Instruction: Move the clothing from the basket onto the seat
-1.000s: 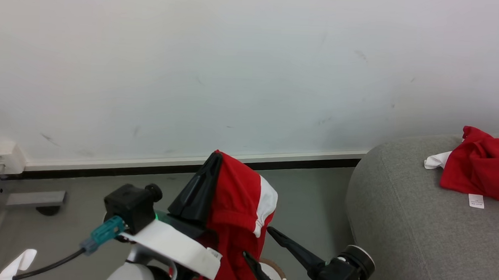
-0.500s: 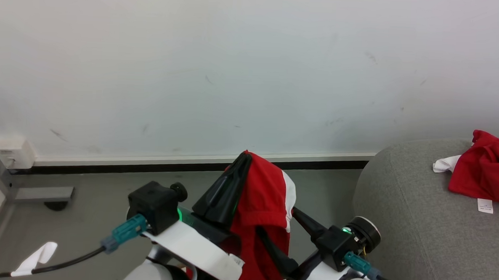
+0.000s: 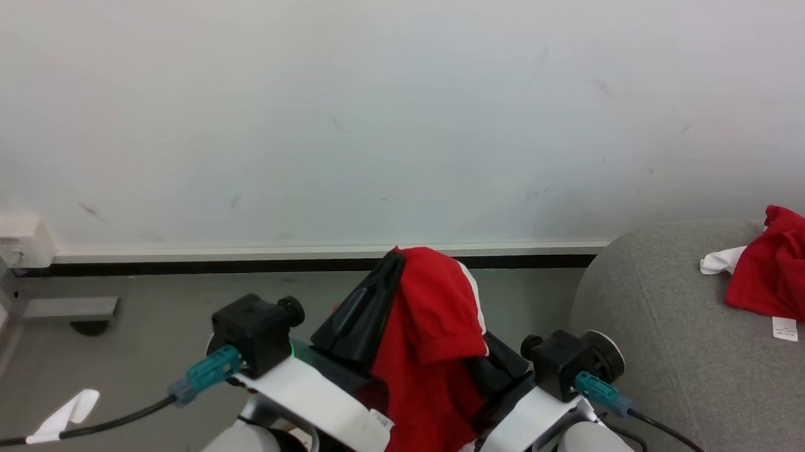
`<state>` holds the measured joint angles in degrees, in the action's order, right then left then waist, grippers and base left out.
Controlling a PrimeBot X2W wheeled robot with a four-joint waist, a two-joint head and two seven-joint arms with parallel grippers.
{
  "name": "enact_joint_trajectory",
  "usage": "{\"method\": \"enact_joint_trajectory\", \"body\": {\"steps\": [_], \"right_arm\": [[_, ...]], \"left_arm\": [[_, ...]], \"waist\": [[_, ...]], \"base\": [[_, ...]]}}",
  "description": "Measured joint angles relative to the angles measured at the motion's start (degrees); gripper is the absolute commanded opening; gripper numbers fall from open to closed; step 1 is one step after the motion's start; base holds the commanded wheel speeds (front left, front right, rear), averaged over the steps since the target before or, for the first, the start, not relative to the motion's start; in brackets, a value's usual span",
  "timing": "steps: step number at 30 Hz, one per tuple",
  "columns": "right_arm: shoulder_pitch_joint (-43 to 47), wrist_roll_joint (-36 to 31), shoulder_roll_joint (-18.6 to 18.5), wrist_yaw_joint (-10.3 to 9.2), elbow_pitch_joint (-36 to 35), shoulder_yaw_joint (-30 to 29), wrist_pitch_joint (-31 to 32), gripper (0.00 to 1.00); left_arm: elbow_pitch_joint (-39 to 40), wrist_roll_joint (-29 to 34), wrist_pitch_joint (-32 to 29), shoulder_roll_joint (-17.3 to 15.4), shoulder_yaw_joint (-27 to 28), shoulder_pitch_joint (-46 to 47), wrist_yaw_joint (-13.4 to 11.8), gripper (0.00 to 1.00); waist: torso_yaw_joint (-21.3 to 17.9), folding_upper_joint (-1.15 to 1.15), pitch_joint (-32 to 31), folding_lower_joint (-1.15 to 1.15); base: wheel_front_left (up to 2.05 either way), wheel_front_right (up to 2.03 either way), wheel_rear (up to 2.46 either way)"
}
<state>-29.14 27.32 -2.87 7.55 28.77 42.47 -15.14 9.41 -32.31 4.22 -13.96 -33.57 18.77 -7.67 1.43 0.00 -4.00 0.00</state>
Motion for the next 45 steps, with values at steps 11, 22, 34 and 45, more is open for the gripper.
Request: {"method": "enact_joint_trajectory", "body": {"steps": [11,22,34,45], "right_arm": [[-0.54,0.32,-0.02,0.0,-1.58,-4.56,0.01,0.0],[-2.3,-2.65,-0.01,0.0,-2.66,-9.59,0.0,0.0],[-2.41,-4.23,0.01,0.0,-3.44,-11.25,0.01,0.0],[-2.72,-6.93,-0.31,0.0,-3.79,-12.54,0.0,0.0]], "left_arm": [[-2.18,0.04,-0.15,-1.3,-0.56,-1.29,-0.46,1.0],[-5.33,0.15,-0.14,-2.79,-3.05,-4.15,0.64,1.0],[-7.0,0.56,1.41,-2.85,-3.7,-4.89,0.57,1.0],[-7.36,1.02,2.59,-2.7,-4.16,-4.63,0.63,1.0]], "waist": [[-1.59,0.0,0.58,0.0],[-3.6,0.0,1.23,0.0],[-7.66,0.0,1.57,0.0],[-15.42,0.0,2.56,0.0]], "base": [[0.0,0.0,0.0],[0.0,0.0,0.0],[0.0,0.0,0.0],[0.0,0.0,0.0]]}}
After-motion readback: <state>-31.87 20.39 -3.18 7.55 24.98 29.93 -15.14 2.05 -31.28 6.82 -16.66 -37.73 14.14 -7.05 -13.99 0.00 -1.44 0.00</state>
